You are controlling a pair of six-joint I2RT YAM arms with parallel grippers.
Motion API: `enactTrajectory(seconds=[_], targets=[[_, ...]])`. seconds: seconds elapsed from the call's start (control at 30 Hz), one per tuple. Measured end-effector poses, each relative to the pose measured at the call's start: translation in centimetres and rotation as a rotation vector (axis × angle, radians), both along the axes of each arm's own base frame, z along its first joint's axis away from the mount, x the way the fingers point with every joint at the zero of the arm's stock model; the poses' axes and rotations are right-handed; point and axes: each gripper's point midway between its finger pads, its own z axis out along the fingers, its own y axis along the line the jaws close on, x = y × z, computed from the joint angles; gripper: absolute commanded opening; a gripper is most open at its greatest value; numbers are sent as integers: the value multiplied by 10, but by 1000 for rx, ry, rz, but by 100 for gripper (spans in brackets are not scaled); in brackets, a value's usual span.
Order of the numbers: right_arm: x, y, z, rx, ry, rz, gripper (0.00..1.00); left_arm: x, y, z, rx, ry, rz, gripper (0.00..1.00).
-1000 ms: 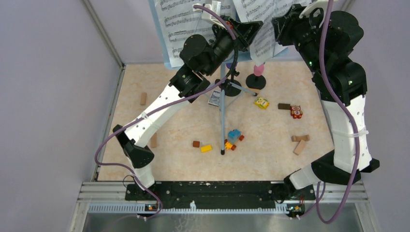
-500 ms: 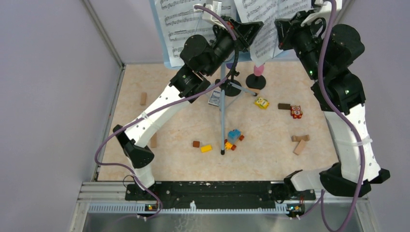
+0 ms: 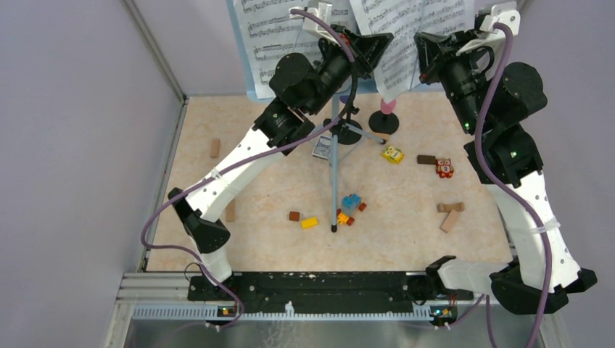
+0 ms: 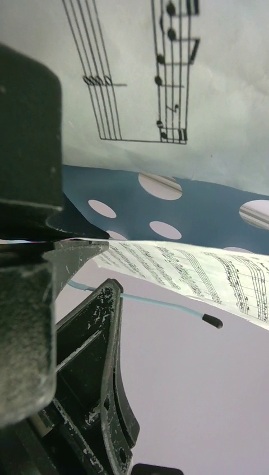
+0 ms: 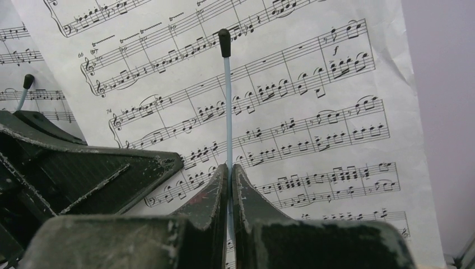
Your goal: Pack up the instrument practice props
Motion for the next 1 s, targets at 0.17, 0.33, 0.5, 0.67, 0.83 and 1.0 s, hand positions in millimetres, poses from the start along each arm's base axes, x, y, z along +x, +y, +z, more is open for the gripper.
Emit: enactTrajectory(seconds=[0.17,0.33,0.5,0.67,0.83,1.0], targets=[[1,1,1,3,-8,4,0,-7,14,-5,10,17,18,0],[0,3,2,2,-13,13,0,-30,52,0,15,14,60,0],[1,4,1,2,-14,14,0,-75,106,34,-51,-47,65,0],[2,4,0,1,-12,13,0,-119,148,69,-112,-128,33,0],[5,5,-1,-1,-8,11,12,-143,162,56,-48,-122,-9,0],[10,7,-12,-17,28,7,23,-159,170,-1,91,-38,-48,0]])
